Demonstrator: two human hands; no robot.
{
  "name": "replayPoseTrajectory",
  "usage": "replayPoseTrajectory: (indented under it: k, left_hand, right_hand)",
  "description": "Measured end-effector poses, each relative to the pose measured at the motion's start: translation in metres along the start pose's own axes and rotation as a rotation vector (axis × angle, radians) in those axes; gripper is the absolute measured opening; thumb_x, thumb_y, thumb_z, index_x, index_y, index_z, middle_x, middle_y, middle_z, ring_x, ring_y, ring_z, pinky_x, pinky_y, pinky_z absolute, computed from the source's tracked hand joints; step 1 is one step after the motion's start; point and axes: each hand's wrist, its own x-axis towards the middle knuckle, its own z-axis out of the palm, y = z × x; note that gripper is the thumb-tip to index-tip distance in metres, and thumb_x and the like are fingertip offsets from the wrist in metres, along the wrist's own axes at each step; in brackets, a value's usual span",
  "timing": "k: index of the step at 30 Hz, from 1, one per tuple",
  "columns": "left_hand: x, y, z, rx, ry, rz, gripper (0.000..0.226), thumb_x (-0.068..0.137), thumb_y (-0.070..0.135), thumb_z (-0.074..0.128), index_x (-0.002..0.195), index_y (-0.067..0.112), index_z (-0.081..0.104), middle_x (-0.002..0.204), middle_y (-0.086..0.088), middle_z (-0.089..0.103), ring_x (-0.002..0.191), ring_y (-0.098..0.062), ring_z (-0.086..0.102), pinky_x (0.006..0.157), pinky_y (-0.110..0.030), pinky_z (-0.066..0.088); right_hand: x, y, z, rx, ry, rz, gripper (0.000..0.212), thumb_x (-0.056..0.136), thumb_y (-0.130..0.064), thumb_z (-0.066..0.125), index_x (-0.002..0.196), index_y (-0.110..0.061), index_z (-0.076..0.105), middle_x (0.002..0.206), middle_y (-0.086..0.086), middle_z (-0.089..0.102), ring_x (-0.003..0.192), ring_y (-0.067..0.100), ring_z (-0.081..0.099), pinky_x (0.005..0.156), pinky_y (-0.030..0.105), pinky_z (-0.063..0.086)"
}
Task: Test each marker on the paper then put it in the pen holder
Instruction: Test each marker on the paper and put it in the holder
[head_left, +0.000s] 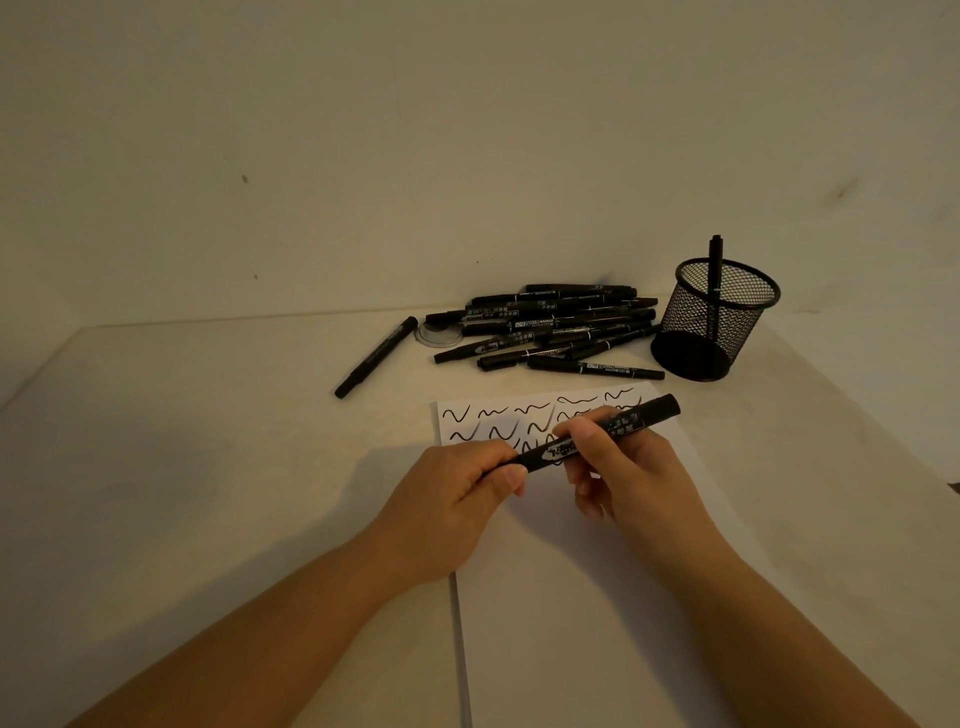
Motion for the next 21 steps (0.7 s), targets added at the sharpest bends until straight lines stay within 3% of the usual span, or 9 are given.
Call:
replayPoseTrajectory:
  k: [3,8,11,12,14,18,21]
  left_hand:
    - [-0.001,0.000,-0.001,0.000,0.028,0.004,0.020,0.085,0.040,0.042,0.068,0.038,0.052,0.050,0.011,0.043,0.049,-0.005,0.041,0.047,-0.018,0.029]
    - [-0.003,0.004,0.000,0.008,0.110,0.026,0.030,0.089,0.039,0.039,0.061,0.032,0.045,0.050,0.016,0.048,0.047,-0.005,0.041,0.047,-0.015,0.030]
    - [-0.005,0.006,-0.002,0.023,0.176,0.004,0.040,0.092,0.047,0.034,0.057,0.030,0.040,0.045,0.010,0.038,0.045,-0.008,0.037,0.046,-0.019,0.028]
    - [-0.005,0.007,-0.004,0.031,0.183,0.002,0.040,0.091,0.047,0.033,0.056,0.029,0.040,0.045,0.010,0.036,0.044,-0.009,0.035,0.046,-0.022,0.028]
    - [-0.001,0.013,-0.008,0.056,0.177,0.028,0.042,0.093,0.045,0.034,0.054,0.029,0.038,0.046,0.009,0.034,0.043,-0.010,0.033,0.046,-0.023,0.026]
    - [0.015,0.033,-0.011,0.185,0.119,0.141,0.038,0.088,0.046,0.032,0.054,0.031,0.036,0.046,0.008,0.037,0.050,-0.011,0.041,0.047,-0.020,0.028]
    - [0.033,0.049,-0.017,0.131,0.080,0.187,0.043,0.086,0.057,0.020,0.063,0.034,0.048,0.054,0.010,0.049,0.059,-0.008,0.051,0.054,-0.017,0.038]
  right_hand:
    - [0.001,0.001,0.000,-0.044,0.033,-0.015,0.040,0.066,-0.053,0.050,0.078,-0.018,0.064,0.053,-0.004,0.060,0.046,0.007,0.050,0.044,0.016,0.042]
    - [-0.002,0.003,-0.003,-0.309,0.226,-0.058,0.049,0.074,-0.060,0.038,0.059,-0.020,0.062,0.046,-0.004,0.057,0.042,0.001,0.049,0.046,0.013,0.039]
    - [-0.005,-0.002,-0.002,-0.748,0.322,-0.418,0.029,0.085,-0.043,0.049,0.072,-0.020,0.061,0.064,-0.008,0.059,0.049,0.005,0.051,0.049,0.017,0.039]
    - [-0.004,-0.005,-0.001,-0.922,0.323,-0.570,0.014,0.083,-0.031,0.060,0.083,-0.018,0.065,0.076,-0.004,0.062,0.054,0.005,0.053,0.048,0.016,0.039]
    - [-0.004,-0.011,0.002,-1.181,0.274,-0.705,0.026,0.072,-0.017,0.074,0.097,-0.015,0.067,0.091,0.004,0.063,0.064,0.013,0.058,0.044,0.015,0.037]
    - [-0.001,-0.024,-0.010,-1.360,0.140,-0.821,0.032,0.062,-0.016,0.083,0.092,-0.014,0.069,0.082,0.004,0.065,0.064,0.017,0.061,0.042,0.020,0.045]
    - [0.012,-0.042,-0.031,-1.395,0.136,-0.845,0.029,0.063,-0.015,0.083,0.089,-0.012,0.069,0.076,0.003,0.065,0.059,0.017,0.061,0.042,0.022,0.045]
